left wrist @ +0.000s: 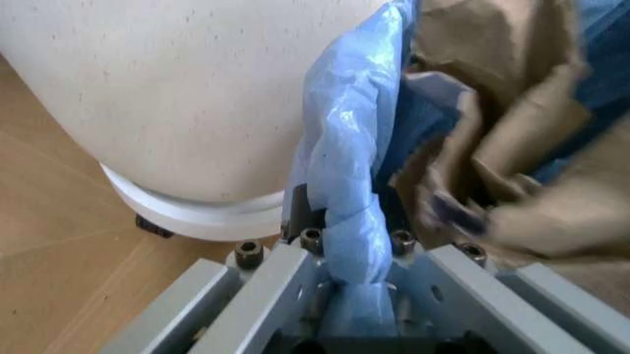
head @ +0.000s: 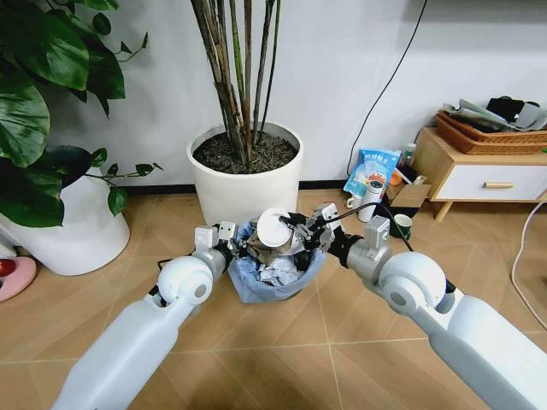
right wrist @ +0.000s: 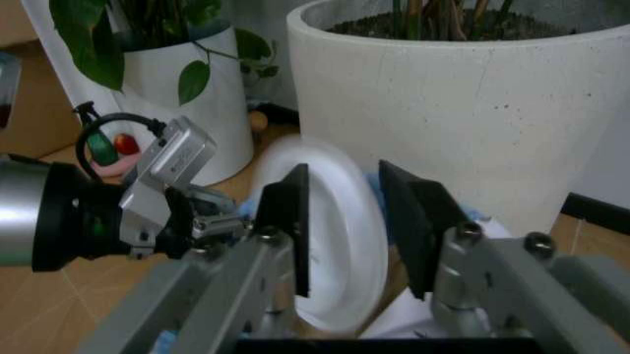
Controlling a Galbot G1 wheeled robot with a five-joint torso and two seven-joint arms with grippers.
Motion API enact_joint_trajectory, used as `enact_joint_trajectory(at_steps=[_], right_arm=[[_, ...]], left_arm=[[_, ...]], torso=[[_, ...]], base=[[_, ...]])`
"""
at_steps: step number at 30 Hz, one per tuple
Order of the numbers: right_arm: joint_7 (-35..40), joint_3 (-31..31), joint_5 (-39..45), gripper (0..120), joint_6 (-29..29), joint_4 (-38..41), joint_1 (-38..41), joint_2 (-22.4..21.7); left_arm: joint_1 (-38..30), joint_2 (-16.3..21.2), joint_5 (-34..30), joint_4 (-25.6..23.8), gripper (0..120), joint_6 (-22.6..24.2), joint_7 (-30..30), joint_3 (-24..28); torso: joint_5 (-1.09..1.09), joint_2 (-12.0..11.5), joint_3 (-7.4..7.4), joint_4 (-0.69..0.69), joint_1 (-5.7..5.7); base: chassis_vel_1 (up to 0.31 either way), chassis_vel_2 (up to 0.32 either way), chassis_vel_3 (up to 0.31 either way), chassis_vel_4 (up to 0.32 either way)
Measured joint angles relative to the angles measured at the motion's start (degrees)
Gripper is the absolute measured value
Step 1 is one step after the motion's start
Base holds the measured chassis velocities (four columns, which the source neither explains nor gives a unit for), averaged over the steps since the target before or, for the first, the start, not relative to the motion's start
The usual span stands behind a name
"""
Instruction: Pick up the trash bin and place the garbage on the floor into it.
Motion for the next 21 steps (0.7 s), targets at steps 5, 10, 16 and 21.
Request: enact_joint_trajectory(at_steps=[5,10,16,21], right_arm=[[-0.2,0.1,-0.2,45,0.5,-0.7,0.0,0.0],[1.2,1.6,-0.2,65,1.4,-0.8,-0.3,0.7],[6.7,5.5,-1.0,88,2.5,0.8,-3.0,2.1],[10.2,11.8,-5.3,100,2.6,2.5,-8.3,3.8]], left_arm=[[-0.2,0.0,0.0,0.0,0,0.0,0.0,0.0],[0.4,0.2,0.0,-0.3,0,0.0,-0.1,-0.3],[2.8,1.6,0.0,-2.3,0,0.0,-0.3,-2.7],[4.8,4.0,-0.3,-4.0,0,-0.1,-0.4,-5.6]], torso=[[0.0,0.0,0.0,0.0,0.0],[-0.01,0.0,0.0,0.0,0.0],[-0.01,0.0,0.0,0.0,0.0],[0.0,0.0,-0.01,0.02,0.0]], base=[[0.0,0.0,0.0,0.0],[0.0,0.0,0.0,0.0],[0.0,0.0,0.0,0.0],[0.0,0.0,0.0,0.0]])
